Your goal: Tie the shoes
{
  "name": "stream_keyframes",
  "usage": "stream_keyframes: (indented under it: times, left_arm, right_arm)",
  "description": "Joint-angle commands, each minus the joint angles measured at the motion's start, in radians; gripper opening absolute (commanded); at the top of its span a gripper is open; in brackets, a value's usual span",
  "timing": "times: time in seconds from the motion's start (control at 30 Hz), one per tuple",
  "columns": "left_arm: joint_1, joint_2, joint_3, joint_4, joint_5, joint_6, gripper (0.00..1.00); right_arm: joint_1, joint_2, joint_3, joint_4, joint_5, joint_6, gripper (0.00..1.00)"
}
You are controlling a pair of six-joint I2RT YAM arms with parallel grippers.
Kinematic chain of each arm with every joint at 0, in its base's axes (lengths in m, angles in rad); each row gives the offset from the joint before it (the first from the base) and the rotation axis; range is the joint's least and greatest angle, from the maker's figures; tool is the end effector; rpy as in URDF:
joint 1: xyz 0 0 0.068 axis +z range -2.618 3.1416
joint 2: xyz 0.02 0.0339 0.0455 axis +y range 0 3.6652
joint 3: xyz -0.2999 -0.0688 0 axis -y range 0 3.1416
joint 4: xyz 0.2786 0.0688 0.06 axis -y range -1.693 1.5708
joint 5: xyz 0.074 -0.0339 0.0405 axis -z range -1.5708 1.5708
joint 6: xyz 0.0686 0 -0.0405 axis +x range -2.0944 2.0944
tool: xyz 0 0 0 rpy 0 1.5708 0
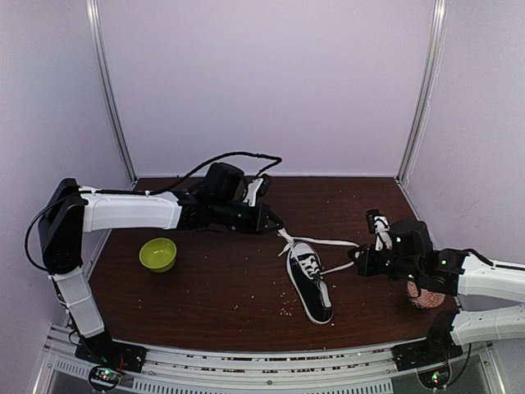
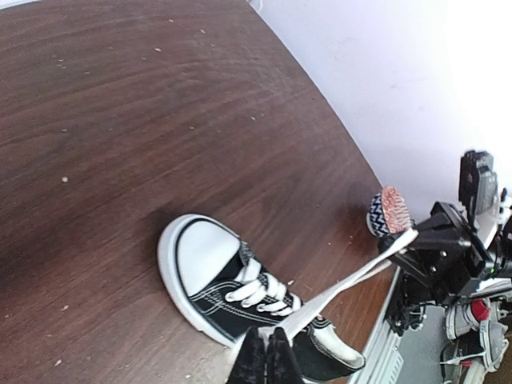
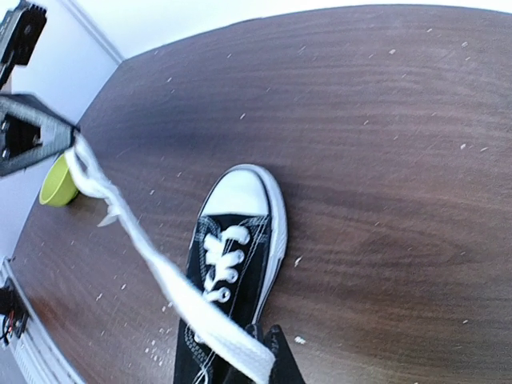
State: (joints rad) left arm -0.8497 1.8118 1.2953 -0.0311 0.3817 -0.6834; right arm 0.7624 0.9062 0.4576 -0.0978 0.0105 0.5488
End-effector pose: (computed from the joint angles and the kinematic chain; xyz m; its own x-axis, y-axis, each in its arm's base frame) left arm 0.2984 -0.3781 0.2476 -0.8392 0.0672 -0.5396 0.4863 0.5368 -0.6895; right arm 0.1697 0.1610 0.2087 -0.6775 0.0743 -0.7318 -0.3876 0.8094 0.4411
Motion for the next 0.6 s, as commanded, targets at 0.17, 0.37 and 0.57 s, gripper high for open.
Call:
stream_keyframes:
  times: [0.17, 0.37, 0.57]
  left_arm:
    - [0.033, -0.088, -0.100, -0.041, -0.097, -0.008, 0.00]
    - [0.049, -0.138, -0.128, -0.065, -0.143, 0.012, 0.00]
    - [0.057, -0.184, -0.142, -0.098, -0.199, 0.048, 0.00]
  right_arm:
    - [0.112, -0.059, -0.063, 0.122, -0.315, 0.013, 0.00]
    - [0.230, -0.038, -0.035, 0.186, -0.363, 0.068, 0.00]
    - [0.274, -0.001, -0.005, 0.246, -0.252, 0.111, 0.00]
